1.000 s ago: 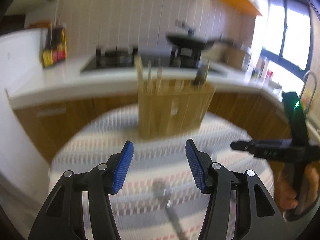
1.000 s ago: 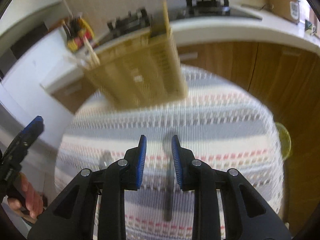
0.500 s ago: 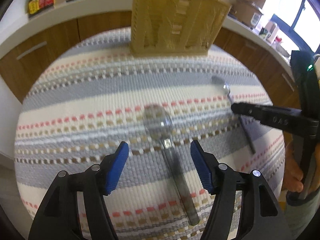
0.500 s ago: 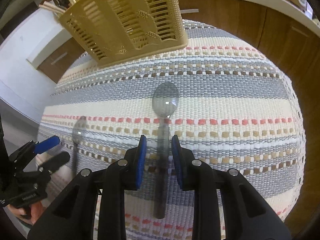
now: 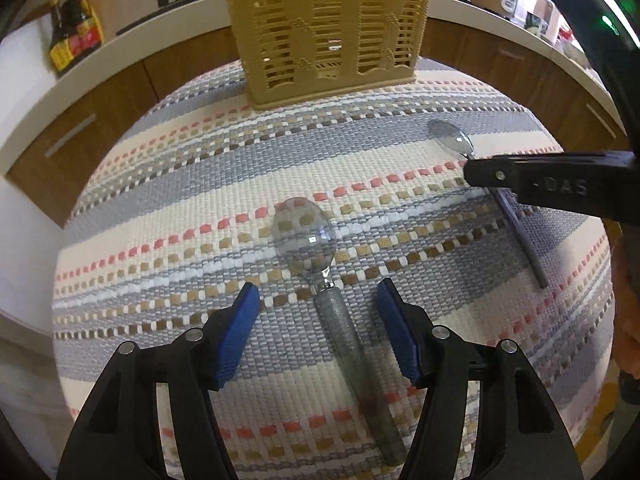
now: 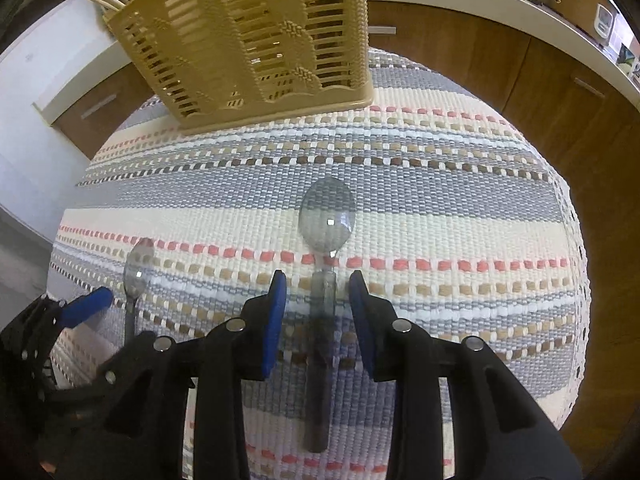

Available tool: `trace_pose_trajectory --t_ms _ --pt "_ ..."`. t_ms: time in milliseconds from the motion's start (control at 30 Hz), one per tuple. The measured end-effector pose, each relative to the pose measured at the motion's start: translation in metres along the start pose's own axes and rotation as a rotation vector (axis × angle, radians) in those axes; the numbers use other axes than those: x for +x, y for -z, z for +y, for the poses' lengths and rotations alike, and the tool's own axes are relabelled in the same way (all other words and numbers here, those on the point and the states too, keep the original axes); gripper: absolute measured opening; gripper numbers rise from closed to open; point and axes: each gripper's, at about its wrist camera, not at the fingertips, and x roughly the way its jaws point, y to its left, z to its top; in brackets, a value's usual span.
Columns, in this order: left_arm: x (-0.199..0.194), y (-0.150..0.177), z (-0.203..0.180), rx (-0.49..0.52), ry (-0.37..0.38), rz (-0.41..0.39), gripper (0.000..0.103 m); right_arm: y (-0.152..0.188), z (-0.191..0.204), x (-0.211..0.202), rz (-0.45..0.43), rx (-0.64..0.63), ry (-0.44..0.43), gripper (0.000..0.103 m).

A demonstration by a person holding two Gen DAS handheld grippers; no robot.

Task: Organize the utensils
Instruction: 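Grasp a clear spoon with the left tool while the right tool grasps the other clear spoon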

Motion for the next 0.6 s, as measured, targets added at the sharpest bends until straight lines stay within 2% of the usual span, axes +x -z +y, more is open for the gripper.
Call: trace_pose_trajectory --t_ms 133,233,433,467,600 --pt "0.000 -0.003 -0.001 0.007 0.011 0.003 0.048 -0.003 0.016 0.005 -0.001 -0.041 0.069 0.017" --pt "0.000 -0.005 -0.005 0.024 0.007 0.003 0.042 -0.005 0.021 0.007 0.000 -0.050 0.069 0.010" --pt "0.003 -0.011 -0.001 0.009 0.031 0.021 0.041 -0.008 0.018 0.009 0.014 -0.055 0.030 0.010" --pt "0.005 -0.012 -0.001 0.009 0.032 0.022 0.039 -0.008 0.016 0.009 0.018 -0.053 0.023 0.010" --pt "0.006 -0.016 0.003 0.010 0.003 0.021 0.010 -0.010 0.012 0.006 0.016 -0.046 -0.015 0.010"
